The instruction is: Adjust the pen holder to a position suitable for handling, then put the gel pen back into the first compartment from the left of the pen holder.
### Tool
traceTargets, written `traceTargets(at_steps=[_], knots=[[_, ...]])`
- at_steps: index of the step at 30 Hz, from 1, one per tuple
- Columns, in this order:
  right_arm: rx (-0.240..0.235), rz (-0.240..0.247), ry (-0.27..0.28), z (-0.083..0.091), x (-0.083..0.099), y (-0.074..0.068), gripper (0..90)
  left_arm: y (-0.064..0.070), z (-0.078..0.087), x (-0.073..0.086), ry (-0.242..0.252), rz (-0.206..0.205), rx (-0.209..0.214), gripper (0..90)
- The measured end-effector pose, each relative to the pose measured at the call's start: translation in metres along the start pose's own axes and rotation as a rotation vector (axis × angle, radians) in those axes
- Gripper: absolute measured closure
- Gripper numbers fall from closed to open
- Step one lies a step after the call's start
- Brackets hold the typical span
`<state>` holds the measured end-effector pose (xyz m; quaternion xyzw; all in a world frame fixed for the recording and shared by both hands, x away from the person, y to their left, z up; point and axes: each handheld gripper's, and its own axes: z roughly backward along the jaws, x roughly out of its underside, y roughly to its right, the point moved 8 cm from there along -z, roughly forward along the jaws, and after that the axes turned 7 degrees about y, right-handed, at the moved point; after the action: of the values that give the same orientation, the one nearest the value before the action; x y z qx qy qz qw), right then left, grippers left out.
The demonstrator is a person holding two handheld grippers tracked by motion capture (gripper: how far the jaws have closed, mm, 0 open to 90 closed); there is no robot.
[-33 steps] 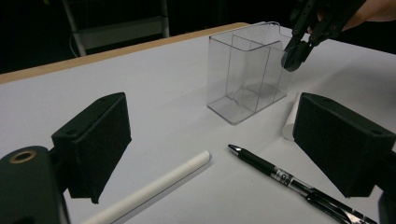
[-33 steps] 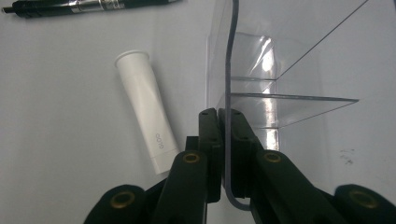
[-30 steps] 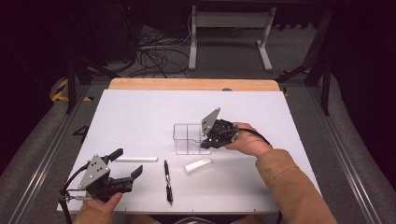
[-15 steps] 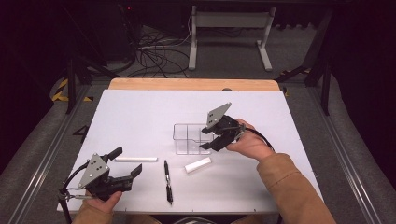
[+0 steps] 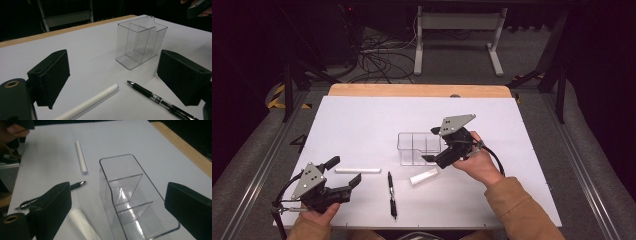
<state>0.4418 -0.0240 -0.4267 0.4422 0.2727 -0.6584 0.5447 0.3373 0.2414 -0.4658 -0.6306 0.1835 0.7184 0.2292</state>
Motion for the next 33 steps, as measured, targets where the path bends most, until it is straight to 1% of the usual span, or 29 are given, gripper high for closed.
traceTargets(at_steps=[3, 5, 9, 11, 13, 14, 17, 20, 22, 25, 28, 31, 33], knots=[[0.015, -0.028, 0.058, 0.003, -0.005, -0.005, 4.0, 0.000, 0.000, 0.000, 0.000, 0.001, 0.000, 11.7], [0.030, -0.053, 0.087, 0.006, -0.006, -0.007, 0.0, 0.001, 0.001, -0.001, 0.003, 0.001, -0.001, 11.7], [0.025, -0.080, 0.127, 0.010, -0.009, -0.015, 0.0, 0.001, 0.000, -0.001, 0.004, 0.001, 0.000, 11.7], [0.028, -0.086, 0.137, 0.012, -0.010, -0.017, 0.0, 0.001, 0.001, -0.001, 0.002, 0.004, 0.002, 11.7], [0.027, -0.097, 0.133, 0.013, -0.010, -0.019, 0.0, 0.001, 0.001, 0.000, 0.003, 0.003, 0.002, 11.7], [0.035, -0.111, 0.132, 0.013, -0.010, -0.020, 0.0, 0.001, 0.001, -0.001, 0.005, 0.001, 0.001, 11.7], [0.070, -0.137, 0.122, 0.011, -0.009, -0.021, 0.0, 0.001, 0.001, -0.001, 0.008, -0.001, 0.001, 11.7], [0.122, -0.165, 0.102, 0.008, -0.008, -0.020, 0.3, 0.002, 0.001, -0.001, 0.005, 0.004, 0.002, 11.8], [0.128, -0.185, 0.101, 0.006, -0.007, -0.021, 1.0, 0.002, 0.001, 0.000, 0.001, -0.001, 0.002, 11.7], [0.166, -0.181, 0.074, 0.007, -0.005, -0.022, 4.6, 0.002, 0.001, -0.001, 0.002, -0.005, 0.004, 11.7], [0.163, -0.165, 0.076, 0.011, -0.005, -0.025, 4.5, 0.003, 0.000, 0.000, 0.001, -0.004, 0.004, 11.7], [0.192, -0.150, 0.083, 0.013, -0.007, -0.025, 6.1, 0.003, 0.000, -0.001, 0.003, -0.002, 0.004, 11.7], [0.192, -0.158, 0.085, 0.014, -0.008, -0.027, 7.8, 0.002, -0.001, -0.001, 0.004, -0.006, 0.005, 11.7]])
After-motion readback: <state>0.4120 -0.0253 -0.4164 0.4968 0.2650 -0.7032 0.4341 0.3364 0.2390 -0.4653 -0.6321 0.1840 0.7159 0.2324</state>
